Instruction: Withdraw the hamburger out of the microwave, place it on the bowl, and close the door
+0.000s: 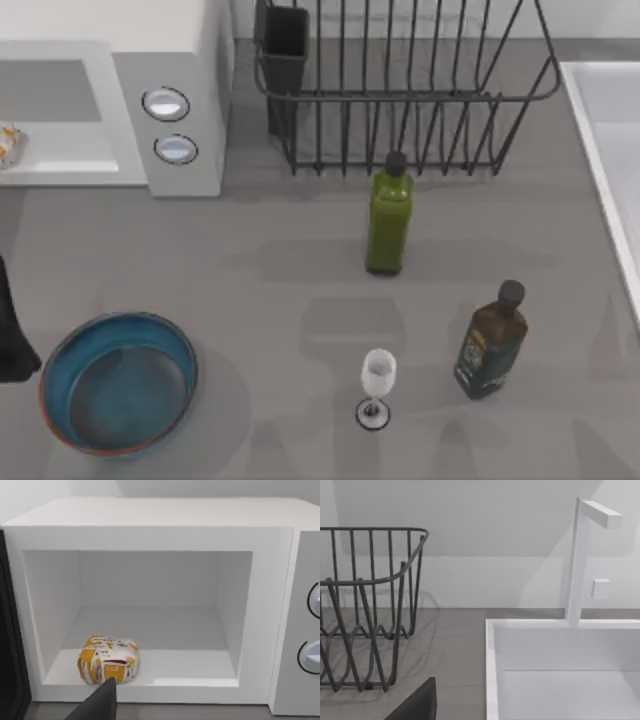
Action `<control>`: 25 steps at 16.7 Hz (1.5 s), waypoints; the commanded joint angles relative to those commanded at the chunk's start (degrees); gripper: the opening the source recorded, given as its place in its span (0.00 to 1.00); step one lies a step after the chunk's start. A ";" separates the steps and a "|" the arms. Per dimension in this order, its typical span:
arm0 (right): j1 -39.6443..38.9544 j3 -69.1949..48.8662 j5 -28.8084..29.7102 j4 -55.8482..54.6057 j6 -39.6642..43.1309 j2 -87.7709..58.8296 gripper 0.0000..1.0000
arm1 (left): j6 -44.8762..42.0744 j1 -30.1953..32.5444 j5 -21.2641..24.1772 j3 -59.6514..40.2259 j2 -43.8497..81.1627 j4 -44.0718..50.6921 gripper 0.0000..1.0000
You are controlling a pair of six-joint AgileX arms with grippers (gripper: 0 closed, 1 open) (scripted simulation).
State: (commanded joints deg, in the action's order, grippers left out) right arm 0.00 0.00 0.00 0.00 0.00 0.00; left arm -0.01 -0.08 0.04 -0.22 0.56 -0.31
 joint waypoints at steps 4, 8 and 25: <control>0.00 0.00 0.00 0.00 0.00 0.00 1.00 | -0.06 -1.19 0.56 -3.10 8.11 -4.60 1.00; 0.00 0.00 0.00 0.00 0.00 0.00 1.00 | -0.41 -3.57 1.95 -9.33 24.78 -13.90 1.00; 0.00 0.00 0.00 0.00 0.00 0.00 1.00 | -5.79 -13.31 14.21 -45.77 124.58 -60.87 1.00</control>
State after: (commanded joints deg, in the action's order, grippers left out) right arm 0.00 0.00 0.00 0.00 0.00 0.00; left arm -5.80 -13.40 14.25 -45.99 125.13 -61.18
